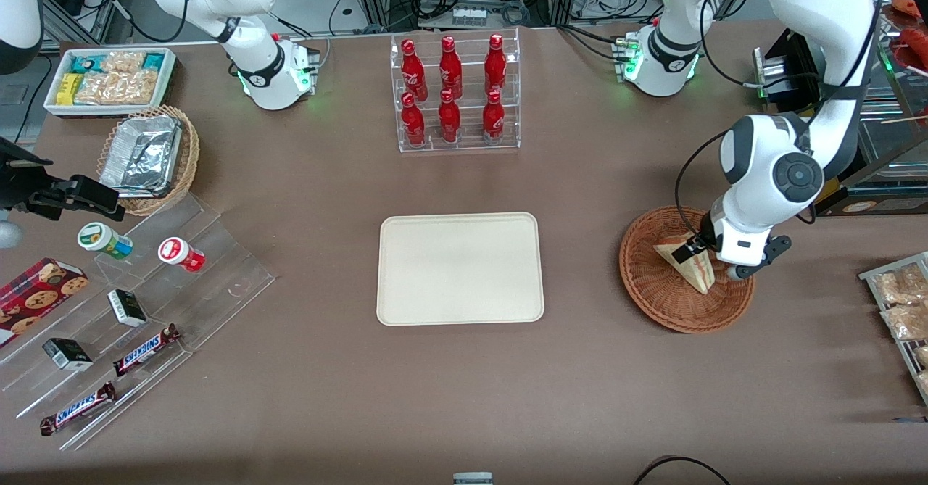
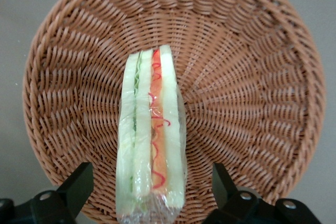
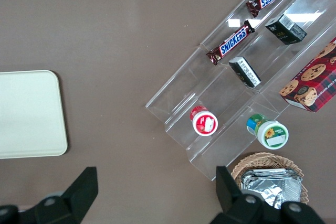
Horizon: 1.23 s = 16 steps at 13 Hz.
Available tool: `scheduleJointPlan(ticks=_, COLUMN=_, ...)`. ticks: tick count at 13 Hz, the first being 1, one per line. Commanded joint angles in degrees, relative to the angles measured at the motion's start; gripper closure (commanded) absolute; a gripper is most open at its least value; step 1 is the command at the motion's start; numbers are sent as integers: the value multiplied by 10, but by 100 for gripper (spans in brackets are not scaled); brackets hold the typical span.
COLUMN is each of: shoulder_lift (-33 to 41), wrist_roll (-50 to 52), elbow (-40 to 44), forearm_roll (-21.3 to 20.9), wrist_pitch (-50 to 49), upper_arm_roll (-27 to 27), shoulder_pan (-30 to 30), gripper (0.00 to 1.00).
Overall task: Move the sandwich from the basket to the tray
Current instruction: 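Lower the left gripper and close it on the wrapped sandwich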
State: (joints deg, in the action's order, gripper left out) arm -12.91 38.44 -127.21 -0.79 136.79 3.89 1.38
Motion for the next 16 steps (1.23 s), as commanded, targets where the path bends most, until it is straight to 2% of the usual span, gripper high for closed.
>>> scheduleJointPlan(ticks=1, shoulder_lift=-12, wrist_roll=10, elbow=-12, forearm_roll=5, wrist_pitch=25, upper_arm_roll=1, shoulder_pan=-1, gripper=19)
scheduleJointPlan(ticks=4, shoulder_lift=-14, wrist_roll=33, elbow=-24, forearm_roll=4, wrist_pitch=39, upper_arm_roll=1, shoulder_pan=-1, gripper=93)
scheduleJointPlan(ticks=5, shoulder_lift=-12, wrist_roll=33, elbow=-27, forearm_roll=4, wrist_pitch=38, upper_arm_roll=1, shoulder_pan=-1, gripper=100)
scheduleJointPlan(ticks=9, shoulder_lift=9, wrist_roll=26, elbow=-19, forearm_roll=-4, wrist_pitch=11, upper_arm_roll=1, shoulder_pan=-1, gripper=100)
scheduleJointPlan(ticks=13, shoulder_lift=24, wrist_roll=25, elbow=83, forearm_roll=-30, wrist_pitch=-142, upper_arm_roll=7, shoulder_pan=13, gripper=100)
scheduleJointPlan(ticks=16, shoulder_lift=28, wrist_roll=30, elbow=142, forearm_roll=-34, wrist_pitch=-216, upper_arm_roll=7, shoulder_pan=79, gripper=100)
